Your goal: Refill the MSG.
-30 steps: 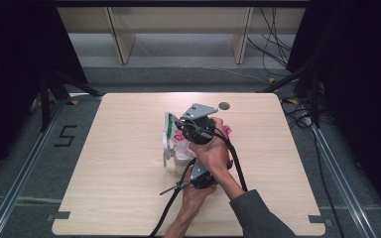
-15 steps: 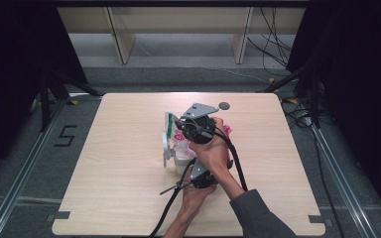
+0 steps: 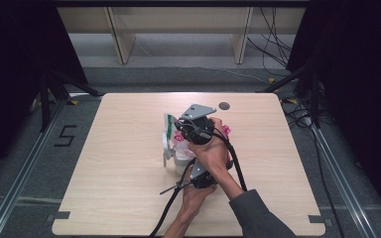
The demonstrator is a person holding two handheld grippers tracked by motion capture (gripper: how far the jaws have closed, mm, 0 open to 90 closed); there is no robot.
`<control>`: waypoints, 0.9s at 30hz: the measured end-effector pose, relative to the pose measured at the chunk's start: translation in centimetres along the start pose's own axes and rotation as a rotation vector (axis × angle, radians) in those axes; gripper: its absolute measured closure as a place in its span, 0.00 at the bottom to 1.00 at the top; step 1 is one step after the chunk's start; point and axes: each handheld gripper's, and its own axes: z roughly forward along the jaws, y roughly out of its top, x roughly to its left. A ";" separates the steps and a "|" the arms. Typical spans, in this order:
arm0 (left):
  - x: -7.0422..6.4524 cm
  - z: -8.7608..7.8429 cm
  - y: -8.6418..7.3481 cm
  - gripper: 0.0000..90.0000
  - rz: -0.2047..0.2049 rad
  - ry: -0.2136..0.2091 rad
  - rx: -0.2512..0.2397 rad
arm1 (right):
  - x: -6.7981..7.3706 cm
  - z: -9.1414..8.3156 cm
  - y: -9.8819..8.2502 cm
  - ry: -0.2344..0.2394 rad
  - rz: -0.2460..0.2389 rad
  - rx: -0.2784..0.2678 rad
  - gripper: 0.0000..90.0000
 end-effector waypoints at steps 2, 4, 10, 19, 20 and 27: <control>0.0 0.0 0.0 0.86 -0.005 -0.001 -0.005 | -0.1 0.1 0.0 0.004 -0.017 0.003 1.00; -0.1 -0.1 0.2 0.86 -0.001 0.000 -0.011 | 0.0 -0.1 0.1 0.008 0.004 0.000 1.00; -0.1 -0.1 0.0 0.86 -0.001 0.000 -0.001 | -0.1 0.0 0.0 0.003 0.001 -0.003 1.00; -0.1 -0.1 0.0 0.86 0.003 0.001 -0.004 | 0.0 -0.1 -0.1 0.005 -0.003 0.005 1.00; -0.1 -0.1 0.0 0.86 -0.001 0.002 -0.006 | -0.1 -0.1 -0.1 -0.003 0.000 -0.008 1.00; -0.1 -0.1 0.0 0.86 -0.001 0.002 -0.005 | -0.1 -0.1 -0.1 0.001 -0.002 -0.012 1.00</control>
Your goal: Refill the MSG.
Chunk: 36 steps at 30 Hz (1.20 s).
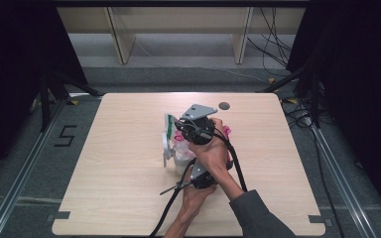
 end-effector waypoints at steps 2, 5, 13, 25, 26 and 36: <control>0.0 0.0 0.0 0.86 0.000 -0.002 0.001 | -0.1 -0.1 0.1 0.008 -0.013 0.003 1.00; 0.0 0.0 0.0 0.86 -0.009 -0.005 -0.008 | 0.1 0.0 0.0 0.005 -0.004 0.019 1.00; 0.1 0.0 0.0 0.86 0.002 0.005 0.006 | -0.1 -0.1 0.1 0.008 -0.002 0.004 1.00; 0.4 -0.1 -0.2 0.85 0.022 0.013 0.037 | -0.3 -0.5 0.0 0.006 0.007 -0.024 1.00; 0.4 -0.2 -0.2 0.85 0.027 0.014 0.044 | -0.2 -0.5 0.0 0.011 0.014 -0.022 1.00; 0.4 -0.3 -0.5 0.85 0.039 0.024 0.072 | -0.5 -1.3 -0.2 0.024 0.039 -0.036 1.00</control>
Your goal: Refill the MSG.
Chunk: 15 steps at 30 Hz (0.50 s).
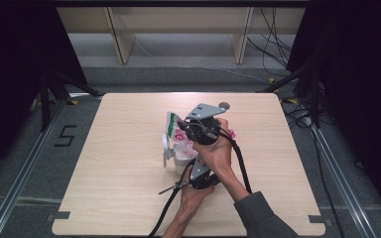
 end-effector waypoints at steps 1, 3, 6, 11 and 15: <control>0.0 0.0 0.0 0.85 -0.001 0.004 0.004 | -0.2 -0.1 0.0 -0.003 -0.018 -0.011 1.00; 0.0 0.0 -0.1 0.84 0.001 -0.003 0.021 | -0.3 -0.5 -0.1 0.009 -0.009 0.000 1.00; -0.1 0.2 -0.3 0.84 0.014 0.009 0.034 | -0.5 -1.0 -0.5 0.005 0.016 -0.011 1.00; -0.4 0.4 -0.5 0.82 -0.025 -0.014 0.031 | -1.0 -1.9 -1.0 0.004 0.021 -0.024 1.00; -0.3 0.4 -0.6 0.79 -0.031 -0.010 0.049 | -1.3 -2.8 -1.3 0.008 0.033 -0.028 1.00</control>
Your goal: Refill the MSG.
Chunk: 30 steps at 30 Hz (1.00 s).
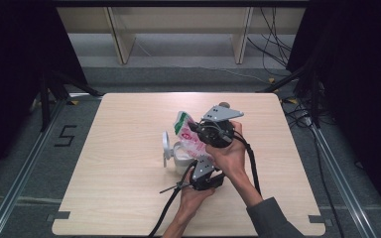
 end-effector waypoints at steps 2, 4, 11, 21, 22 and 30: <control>0.0 -0.1 0.0 0.78 -0.002 -0.007 0.005 | -0.2 -0.2 -0.2 -0.007 -0.002 -0.026 1.00; 0.1 -0.2 -0.1 0.77 0.000 -0.007 0.015 | -0.2 -0.3 -0.3 -0.001 0.007 -0.034 1.00; 0.4 -0.8 -0.3 0.71 -0.015 -0.004 0.034 | -0.5 -1.4 -0.9 0.017 0.033 -0.072 1.00; 0.8 -2.5 -0.4 0.52 -0.026 -0.004 0.077 | -1.1 -2.9 -1.8 0.045 0.089 -0.143 1.00; 0.9 -2.8 -0.4 0.50 -0.018 -0.022 0.085 | -1.0 -3.0 -2.0 0.050 0.095 -0.155 1.00; 0.6 -4.8 -0.3 0.42 -0.005 0.012 0.105 | -1.1 -3.8 -3.3 0.061 0.129 -0.176 1.00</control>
